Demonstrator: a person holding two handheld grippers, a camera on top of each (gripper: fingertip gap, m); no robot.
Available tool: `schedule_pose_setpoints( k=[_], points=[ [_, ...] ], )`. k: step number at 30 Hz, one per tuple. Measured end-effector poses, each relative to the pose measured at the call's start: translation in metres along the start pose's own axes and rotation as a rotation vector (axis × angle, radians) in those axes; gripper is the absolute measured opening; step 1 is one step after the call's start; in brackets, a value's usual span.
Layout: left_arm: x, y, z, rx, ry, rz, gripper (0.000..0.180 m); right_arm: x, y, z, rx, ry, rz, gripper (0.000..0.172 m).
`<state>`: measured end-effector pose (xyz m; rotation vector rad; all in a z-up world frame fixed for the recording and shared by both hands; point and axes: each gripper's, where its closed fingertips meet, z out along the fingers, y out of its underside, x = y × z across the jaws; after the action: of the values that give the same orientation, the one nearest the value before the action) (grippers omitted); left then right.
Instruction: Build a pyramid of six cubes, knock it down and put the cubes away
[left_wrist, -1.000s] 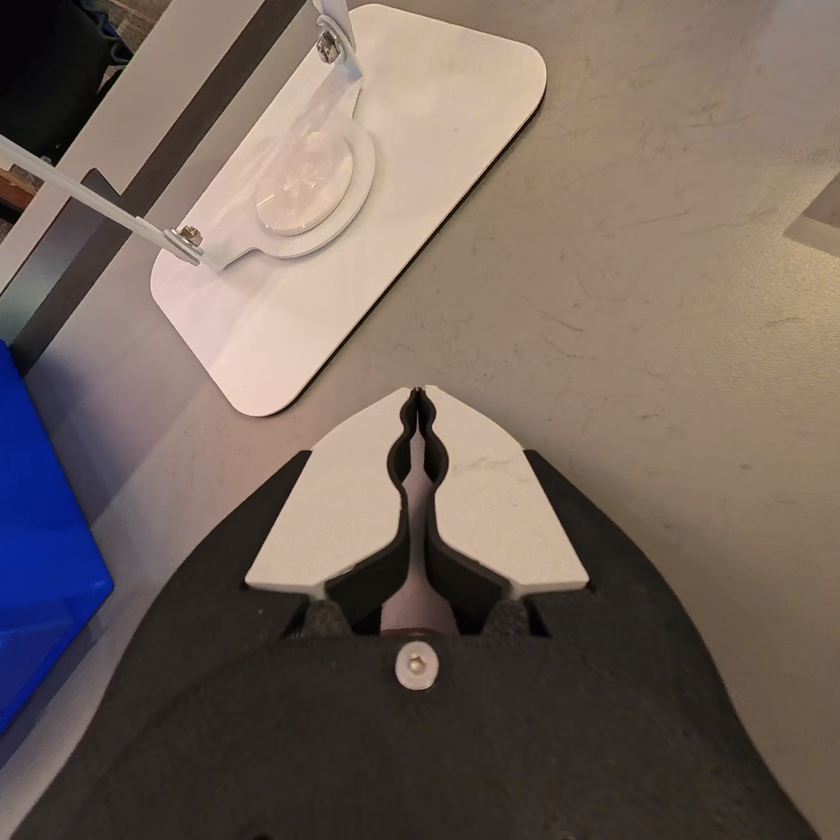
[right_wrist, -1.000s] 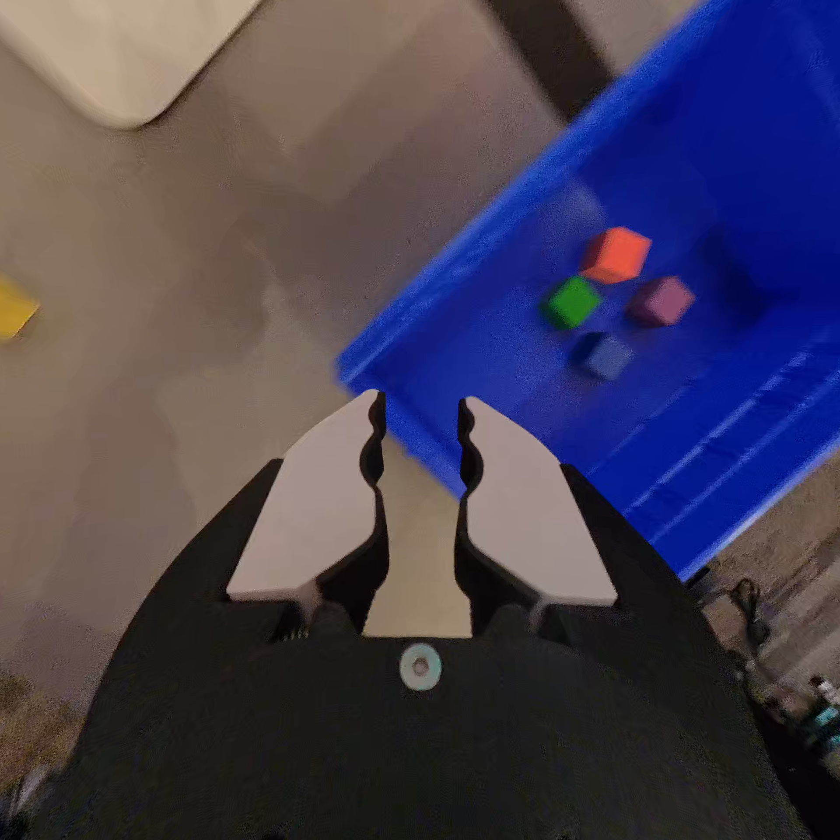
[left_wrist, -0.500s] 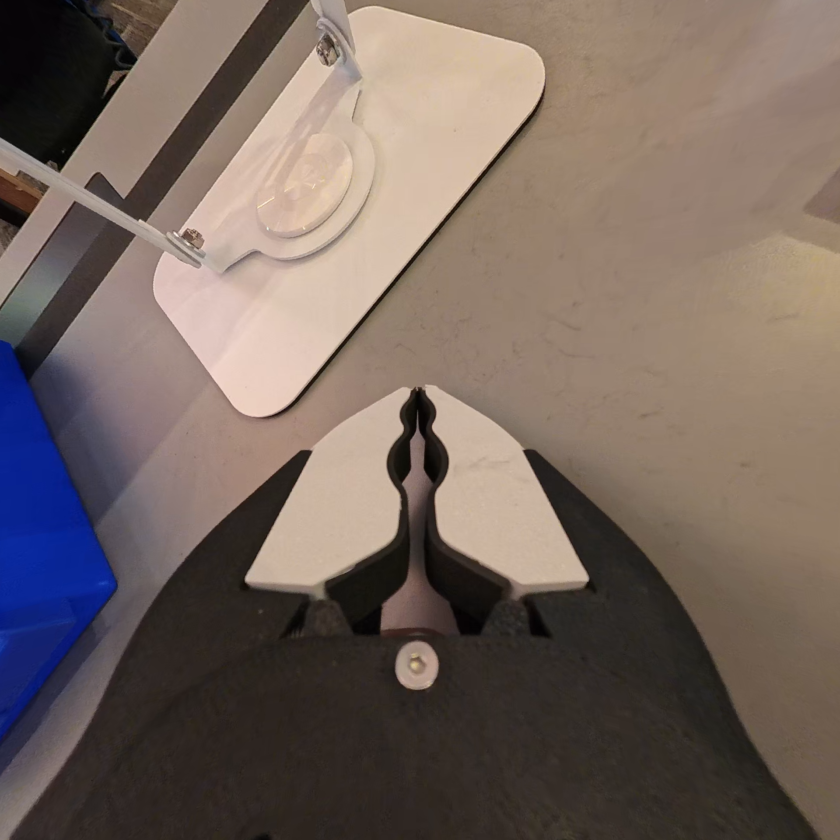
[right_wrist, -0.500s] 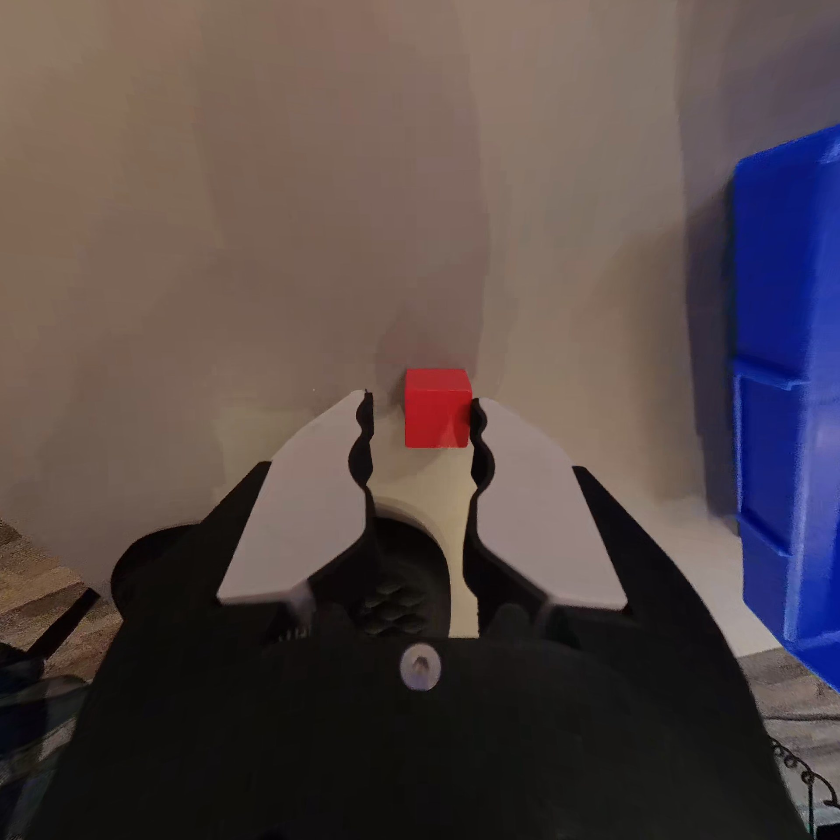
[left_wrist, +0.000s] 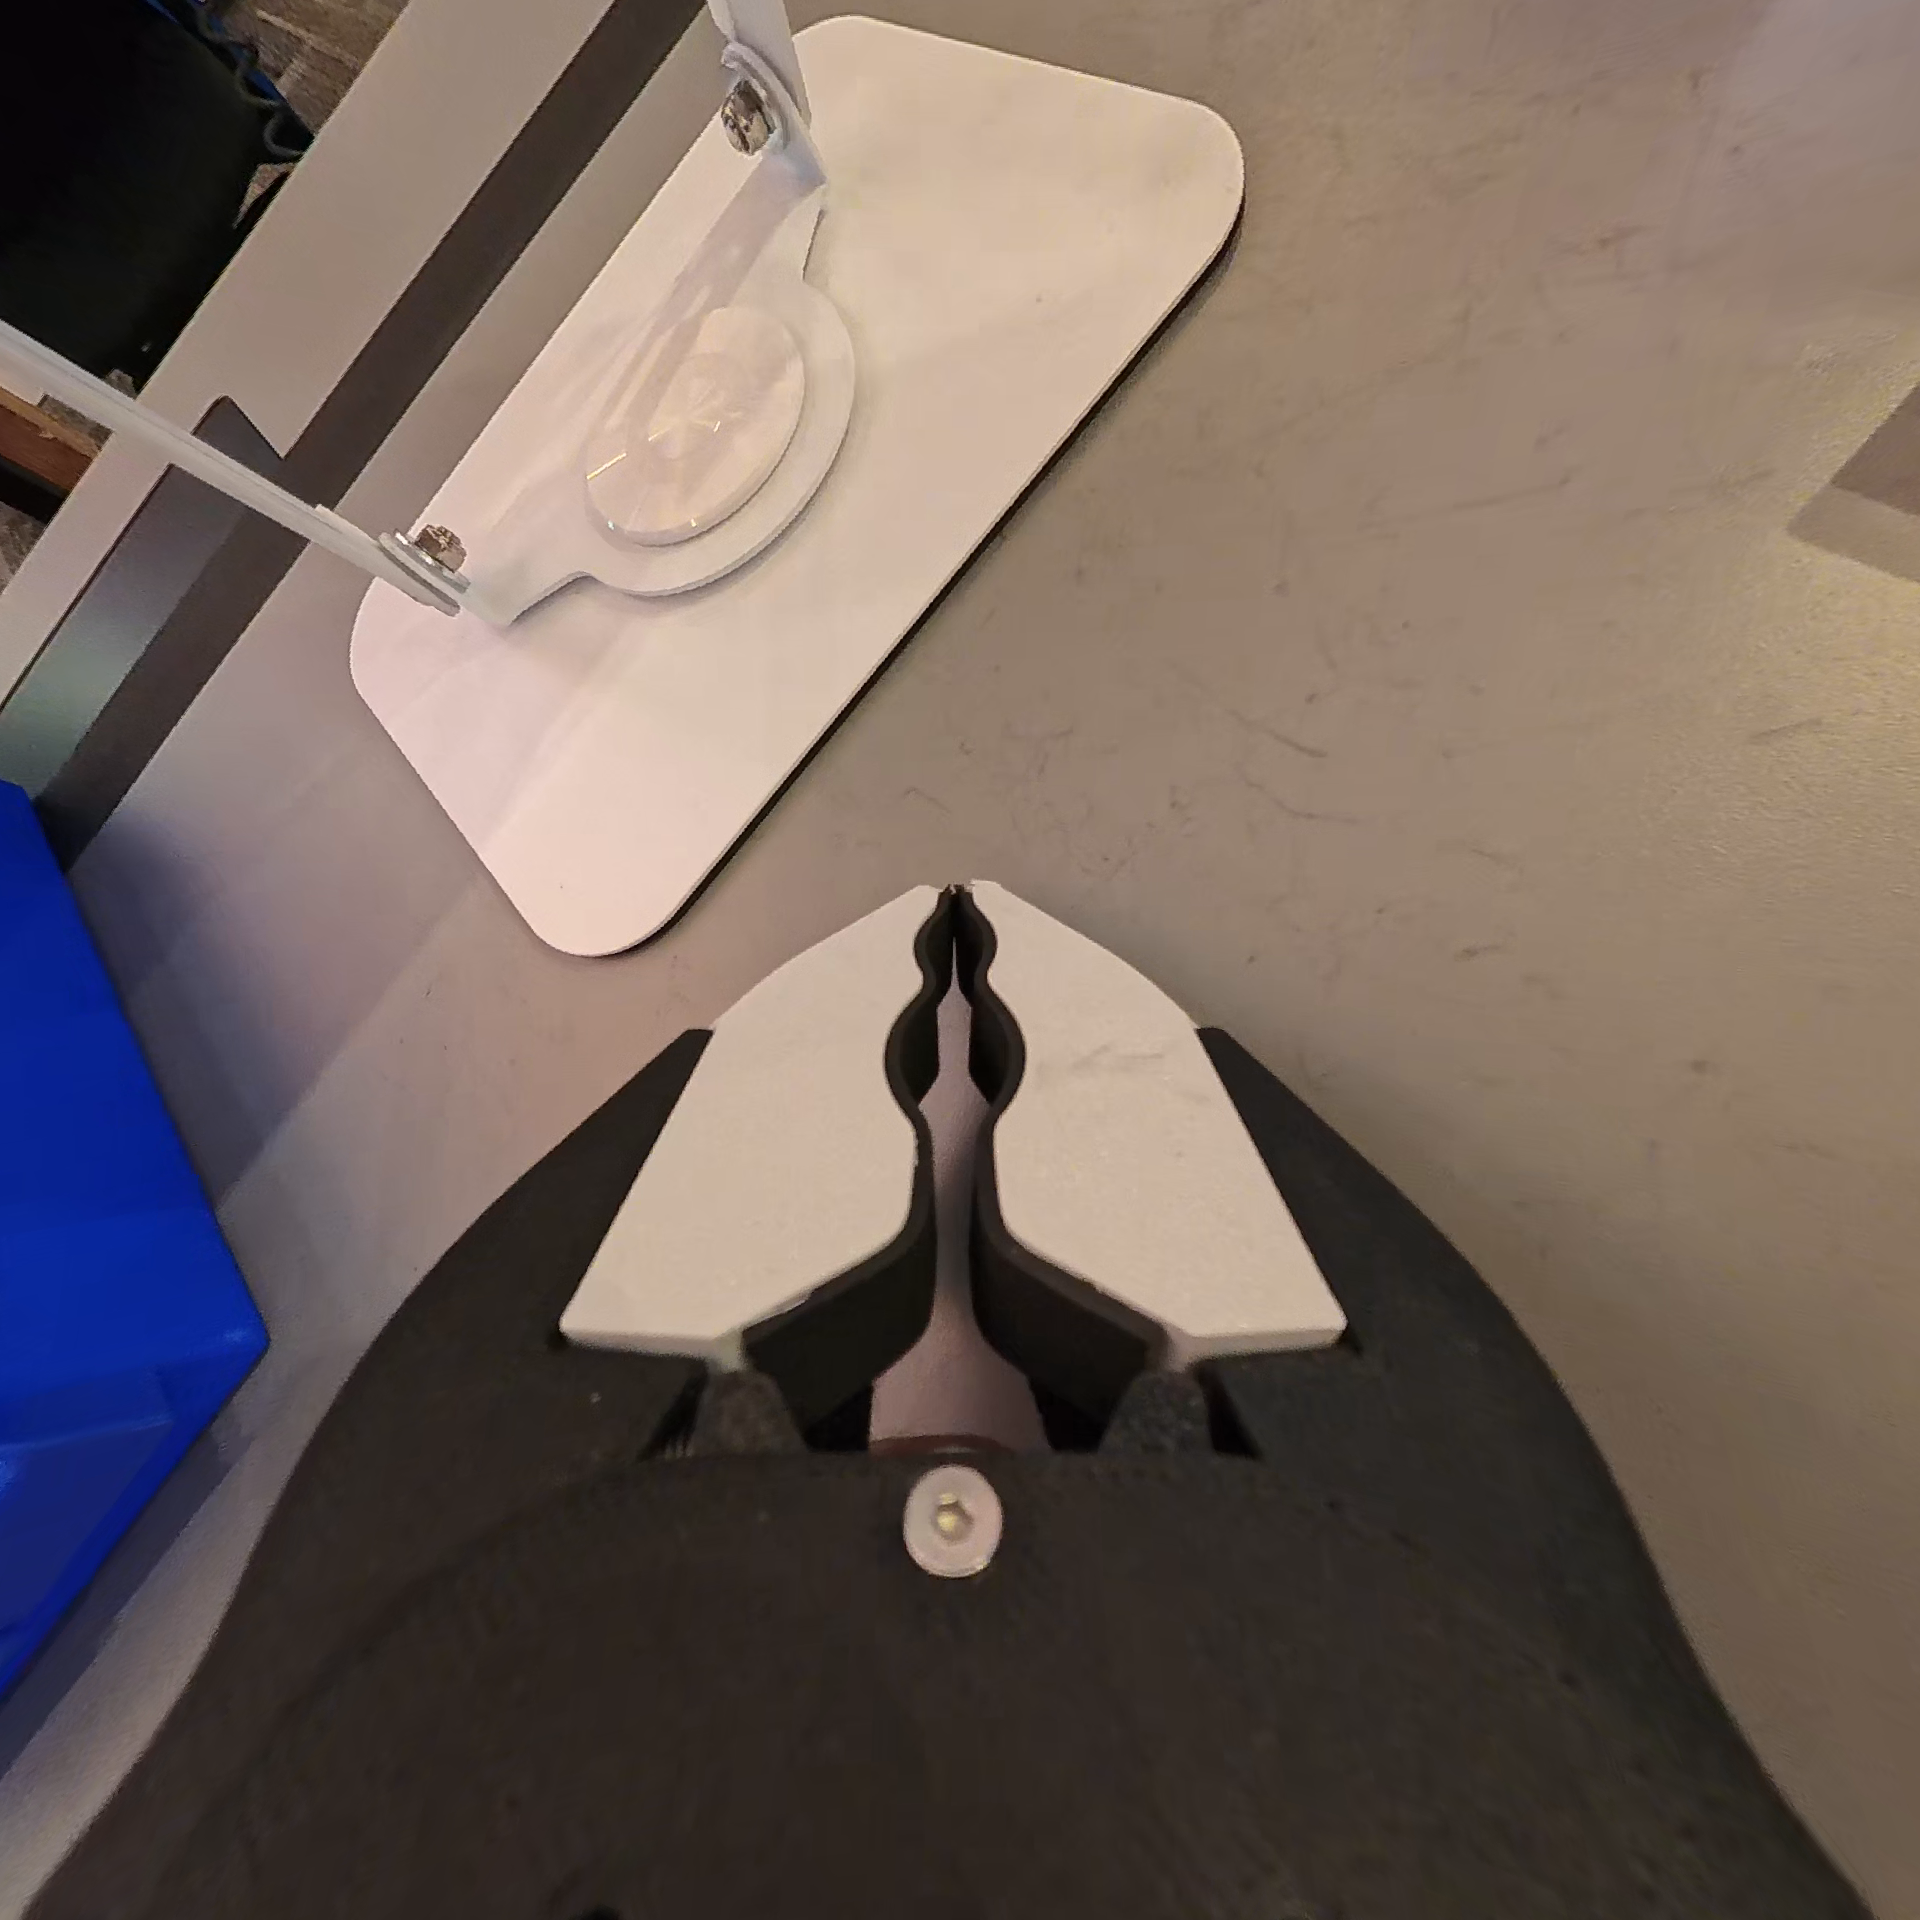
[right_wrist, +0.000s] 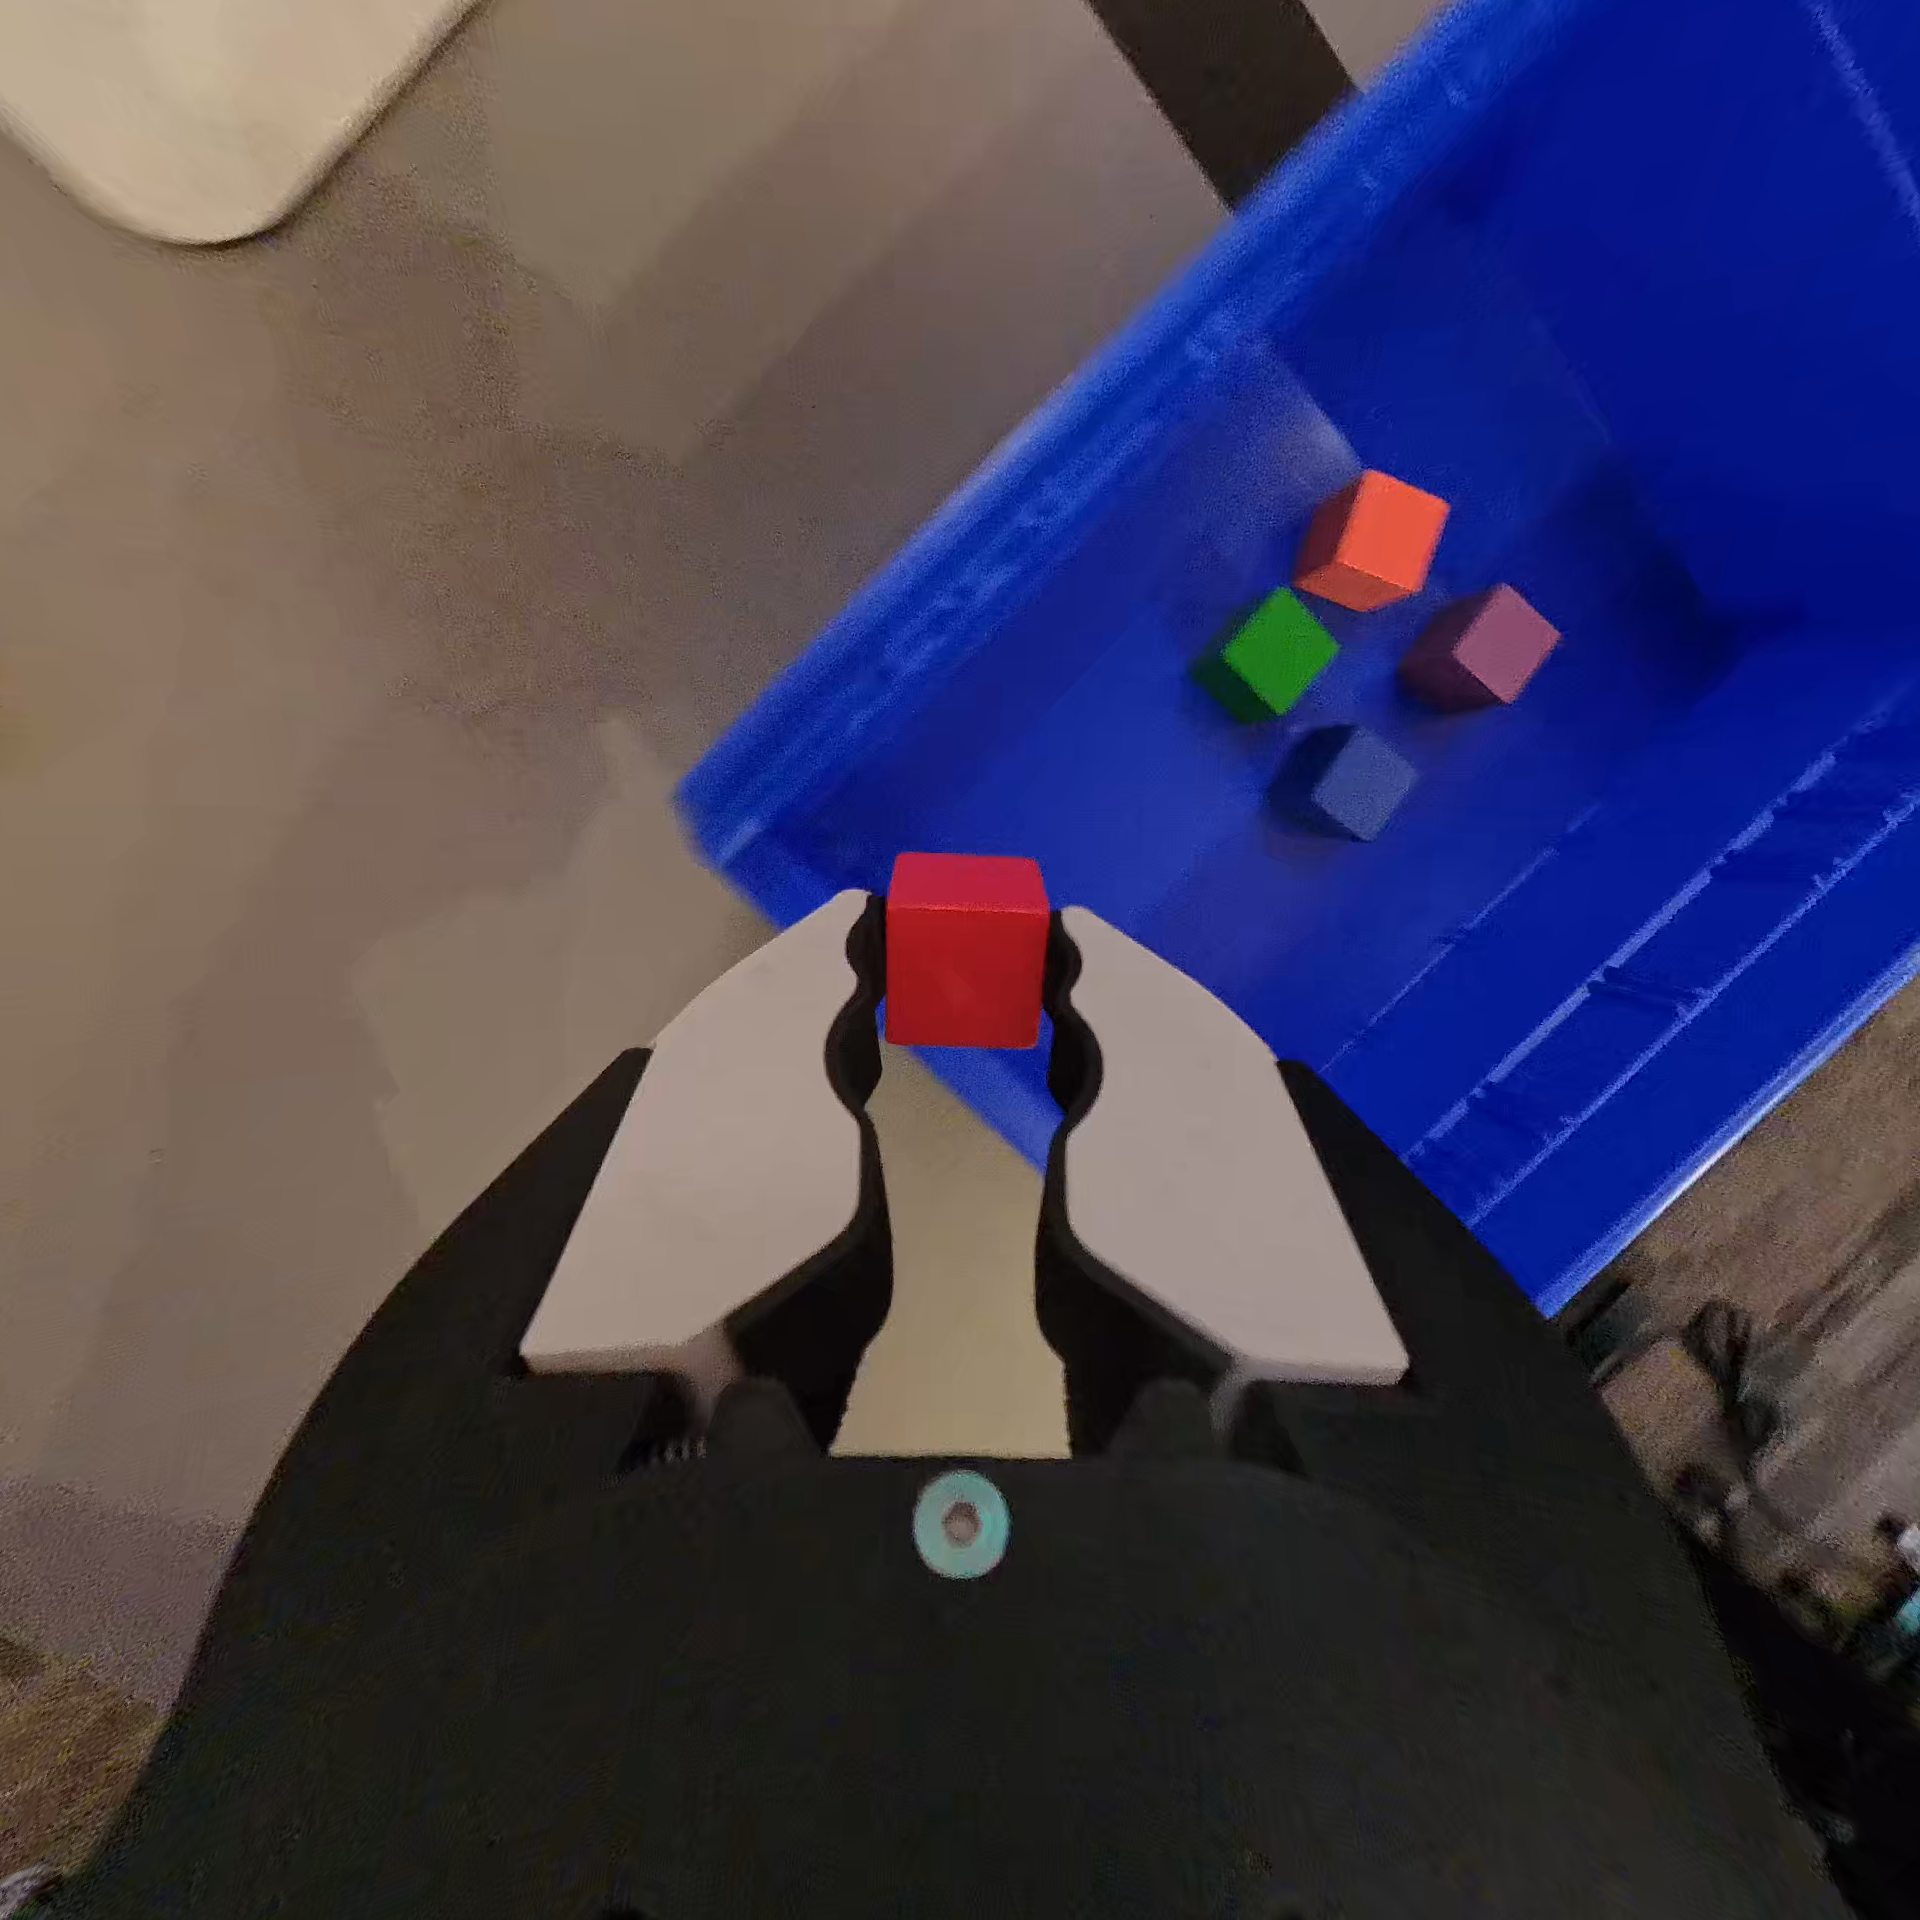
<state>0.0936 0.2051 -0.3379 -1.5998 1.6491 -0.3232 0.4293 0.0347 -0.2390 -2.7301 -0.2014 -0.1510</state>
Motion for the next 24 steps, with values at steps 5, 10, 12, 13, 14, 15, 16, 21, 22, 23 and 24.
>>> schedule_pose_setpoints(
  k=[5,10,12,13,14,15,16,21,22,23,24],
  points=[
    [0.001,0.0,0.0,0.002,0.008,0.002,0.0,0.04,0.004,0.063,-0.178,-0.047,0.147,0.029],
    [0.001,0.0,0.0,0.002,0.016,-0.001,0.0,0.051,0.017,0.104,-0.234,-0.077,0.211,0.03],
    [0.001,0.0,0.0,0.002,0.018,-0.003,0.0,0.053,0.017,0.108,-0.23,-0.07,0.212,0.036],
    [0.001,0.0,0.0,0.002,0.019,-0.003,0.0,0.054,0.017,0.106,-0.223,-0.057,0.209,0.04],
    [0.001,0.0,0.0,0.002,0.019,-0.003,0.0,0.057,0.017,0.101,-0.22,-0.03,0.205,0.044],
    [0.001,0.0,0.0,0.002,0.019,-0.003,0.0,0.059,0.015,0.09,-0.208,0.011,0.192,0.046],
    [0.001,0.0,0.0,0.002,0.019,-0.003,0.0,0.06,0.01,0.075,-0.179,0.056,0.174,0.046],
    [0.001,0.0,0.001,0.0,0.02,-0.006,0.0,-0.039,-0.042,-0.021,0.133,0.017,-0.144,0.038],
    [0.001,0.0,0.001,0.0,0.02,-0.006,0.0,-0.074,-0.047,-0.03,0.169,-0.044,-0.231,0.041],
    [0.001,0.0,0.001,0.0,0.02,-0.006,0.0,-0.109,-0.053,-0.036,0.207,-0.097,-0.34,0.043],
    [0.001,0.0,0.001,0.0,0.019,-0.005,0.0,-0.143,-0.055,-0.036,0.239,-0.147,-0.455,0.043]
  ],
)
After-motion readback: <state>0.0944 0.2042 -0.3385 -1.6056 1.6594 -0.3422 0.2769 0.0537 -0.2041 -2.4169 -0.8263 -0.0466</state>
